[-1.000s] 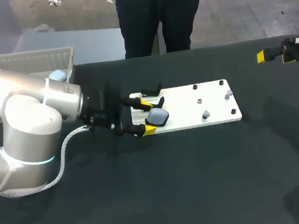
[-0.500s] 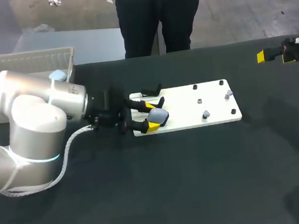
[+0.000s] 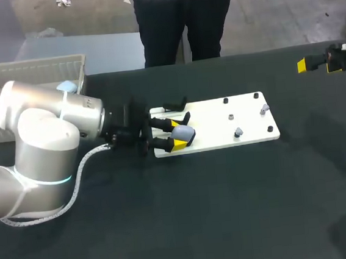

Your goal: Pick up each earbud case from the left stands, insert the matching earbuds, close the lid, and place the case in the box.

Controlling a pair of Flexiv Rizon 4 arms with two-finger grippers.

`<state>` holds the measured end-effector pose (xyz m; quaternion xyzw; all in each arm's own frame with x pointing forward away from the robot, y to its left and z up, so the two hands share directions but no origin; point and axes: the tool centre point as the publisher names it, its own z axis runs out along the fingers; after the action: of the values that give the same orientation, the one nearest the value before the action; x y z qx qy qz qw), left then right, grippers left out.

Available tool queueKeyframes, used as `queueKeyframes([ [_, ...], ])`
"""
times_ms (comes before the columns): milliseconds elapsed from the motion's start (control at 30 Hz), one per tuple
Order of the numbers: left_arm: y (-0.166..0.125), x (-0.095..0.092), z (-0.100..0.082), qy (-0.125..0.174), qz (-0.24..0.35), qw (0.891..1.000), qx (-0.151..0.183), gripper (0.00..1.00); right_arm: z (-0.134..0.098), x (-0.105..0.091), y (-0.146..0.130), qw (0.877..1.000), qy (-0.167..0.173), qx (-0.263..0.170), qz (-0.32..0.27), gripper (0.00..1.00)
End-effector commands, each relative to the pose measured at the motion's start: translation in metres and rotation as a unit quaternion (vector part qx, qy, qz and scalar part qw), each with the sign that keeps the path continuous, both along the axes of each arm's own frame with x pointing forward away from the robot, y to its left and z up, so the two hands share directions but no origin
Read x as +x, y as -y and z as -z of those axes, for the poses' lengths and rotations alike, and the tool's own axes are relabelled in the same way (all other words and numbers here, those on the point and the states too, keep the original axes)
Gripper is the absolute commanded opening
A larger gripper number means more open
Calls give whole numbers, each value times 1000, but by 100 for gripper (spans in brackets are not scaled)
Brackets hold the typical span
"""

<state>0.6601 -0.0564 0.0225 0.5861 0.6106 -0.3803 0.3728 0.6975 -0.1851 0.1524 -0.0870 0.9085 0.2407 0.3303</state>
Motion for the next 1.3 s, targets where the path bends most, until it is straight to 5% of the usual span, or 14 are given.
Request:
queueKeyframes([
  [33, 1, 2, 2, 0, 1, 1000, -3, 45, 1, 1, 0, 1000, 0, 1, -1, 100],
  [867, -1, 2, 3, -3, 6, 1000, -10, 22, 1, 1, 0, 1000, 0, 1, -1, 100],
  [967, -1, 1, 3, -3, 9, 1000, -11, 11, 1, 1, 0, 1000, 0, 1, -1, 100],
  [1000, -1, 1, 3, -3, 9, 1000, -11, 0, 1, 1, 0, 1000, 0, 1, -1, 100],
  [1300, -5, -2, -16, 10, 7, 1000, -21, 0, 1, 1, 0, 1000, 0, 1, -1, 100],
])
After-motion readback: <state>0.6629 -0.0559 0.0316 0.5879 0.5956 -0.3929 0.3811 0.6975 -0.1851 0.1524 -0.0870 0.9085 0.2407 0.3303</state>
